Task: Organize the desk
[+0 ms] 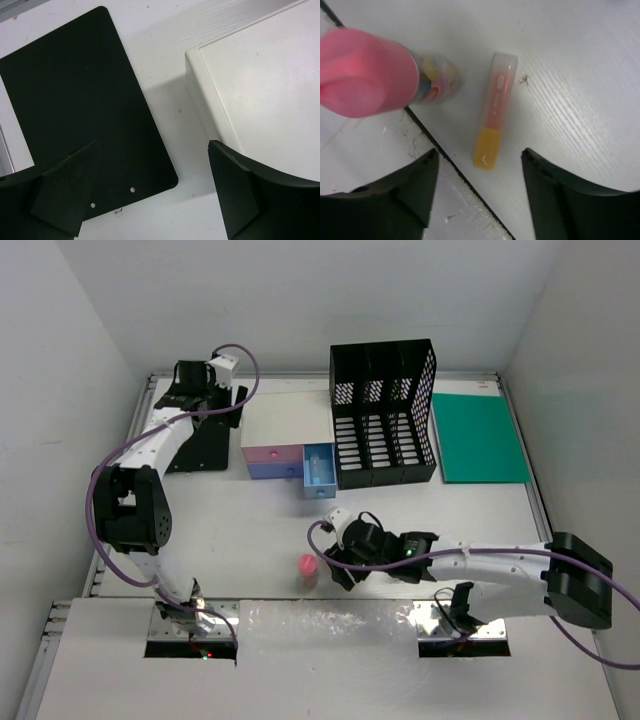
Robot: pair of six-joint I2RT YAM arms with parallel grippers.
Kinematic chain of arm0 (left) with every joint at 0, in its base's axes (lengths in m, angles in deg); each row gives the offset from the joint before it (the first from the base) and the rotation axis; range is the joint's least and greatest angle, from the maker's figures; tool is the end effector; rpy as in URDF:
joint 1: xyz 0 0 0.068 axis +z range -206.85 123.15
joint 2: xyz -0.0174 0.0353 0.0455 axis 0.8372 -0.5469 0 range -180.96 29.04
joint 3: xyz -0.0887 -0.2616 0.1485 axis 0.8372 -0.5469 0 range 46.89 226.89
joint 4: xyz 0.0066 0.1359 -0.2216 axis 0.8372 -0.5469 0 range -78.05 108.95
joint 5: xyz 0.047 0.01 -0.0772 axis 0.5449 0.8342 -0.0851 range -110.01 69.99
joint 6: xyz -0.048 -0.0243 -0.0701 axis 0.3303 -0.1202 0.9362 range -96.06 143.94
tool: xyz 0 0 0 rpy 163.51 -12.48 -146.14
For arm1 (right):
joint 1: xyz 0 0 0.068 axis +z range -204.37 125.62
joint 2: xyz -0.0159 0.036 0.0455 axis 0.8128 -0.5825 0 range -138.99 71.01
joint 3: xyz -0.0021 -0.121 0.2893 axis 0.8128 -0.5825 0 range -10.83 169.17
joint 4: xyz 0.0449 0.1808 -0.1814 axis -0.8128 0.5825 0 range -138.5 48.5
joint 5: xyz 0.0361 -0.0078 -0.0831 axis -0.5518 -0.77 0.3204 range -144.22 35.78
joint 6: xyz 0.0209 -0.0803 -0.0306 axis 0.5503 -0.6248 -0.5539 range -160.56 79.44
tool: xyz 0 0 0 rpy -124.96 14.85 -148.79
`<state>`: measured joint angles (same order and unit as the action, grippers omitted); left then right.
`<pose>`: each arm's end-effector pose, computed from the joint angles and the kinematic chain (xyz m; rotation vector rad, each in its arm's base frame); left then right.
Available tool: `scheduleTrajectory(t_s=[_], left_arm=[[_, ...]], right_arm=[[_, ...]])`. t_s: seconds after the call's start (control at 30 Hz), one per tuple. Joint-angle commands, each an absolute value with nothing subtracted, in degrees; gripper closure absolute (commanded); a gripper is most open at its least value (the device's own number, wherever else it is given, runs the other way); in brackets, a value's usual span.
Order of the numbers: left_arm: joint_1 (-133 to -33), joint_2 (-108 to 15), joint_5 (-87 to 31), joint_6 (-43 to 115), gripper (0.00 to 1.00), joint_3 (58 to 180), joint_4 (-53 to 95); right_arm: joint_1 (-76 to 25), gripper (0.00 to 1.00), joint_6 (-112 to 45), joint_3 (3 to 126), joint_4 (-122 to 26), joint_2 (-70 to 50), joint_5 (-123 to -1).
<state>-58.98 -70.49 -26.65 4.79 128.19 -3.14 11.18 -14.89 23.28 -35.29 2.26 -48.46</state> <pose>0.4360 -0.0253 0.2977 0.4787 2.2179 0.0253 0.1088 0.2204 0.1968 -0.8048 2.3599 0.5986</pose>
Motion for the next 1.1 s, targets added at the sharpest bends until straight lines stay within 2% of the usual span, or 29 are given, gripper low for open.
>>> scheduleTrajectory(t_s=[0.0, 0.17, 0.3, 0.4, 0.43, 0.5, 0.53, 0.57, 0.73, 0.87, 0.97, 1.07], left_arm=[[-58.6, -68.78, -26.61, 5.4, 0.12, 128.28, -1.35], [-58.6, -68.43, -26.43, 5.4, 0.13, 128.02, -1.53], [-58.6, -68.17, -26.25, 5.31, 0.12, 127.93, -1.88], [-58.6, -67.99, -25.9, 4.96, 0.13, 127.75, -2.06], [-58.6, -67.82, -25.73, 4.79, 0.12, 127.58, -2.14], [-58.6, -67.55, -25.46, 4.61, 0.13, 127.4, -2.14], [-58.6, -67.29, -25.46, 4.61, 0.13, 127.31, -2.14], [-58.6, -67.2, -25.46, 4.52, 0.13, 127.4, -2.23], [-58.6, -66.24, -25.46, 4.26, 0.12, 127.58, -2.32], [-58.6, -66.32, -25.02, 3.99, 0.12, 127.75, -2.58], [-58.6, -66.59, -25.02, 4.08, 0.12, 127.84, -2.41], [-58.6, -67.02, -25.37, 4.78, 0.12, 128.1, -2.32]], right_arm=[[12.33, 0.39, -10.07, 20.47, -42.35, 1.41, -45.19], [12.33, 0.42, -10.24, 19.49, -48.14, -5.88, -46.48], [12.42, 0.51, -9.1, 21.87, -47.27, -12.74, -43.51], [12.42, 0.69, -6.47, 20.91, -45.96, -14.07, -40.34], [12.33, 0.8, -5.68, 20.64, -45.0, -13.55, -39.11], [12.25, 0.89, -5.49, 19.94, -44.46, -12.58, -39.19], [12.25, 0.98, -5.49, 20.11, -43.16, -11.18, -39.02], [12.33, 1.0, -5.58, 20.46, -42.27, -10.39, -38.84], [12.42, 1.0, -11.36, 26.16, -32.79, -0.92, -37.34], [12.51, 1.0, -19.36, 34.76, -27.59, 7.1, -40.67], [12.51, 1.0, -27.27, 38.2, -30.91, 11.68, -39.38], [12.42, 1.0, -32.82, 41.8, -37.68, 9.16, -29.12]])
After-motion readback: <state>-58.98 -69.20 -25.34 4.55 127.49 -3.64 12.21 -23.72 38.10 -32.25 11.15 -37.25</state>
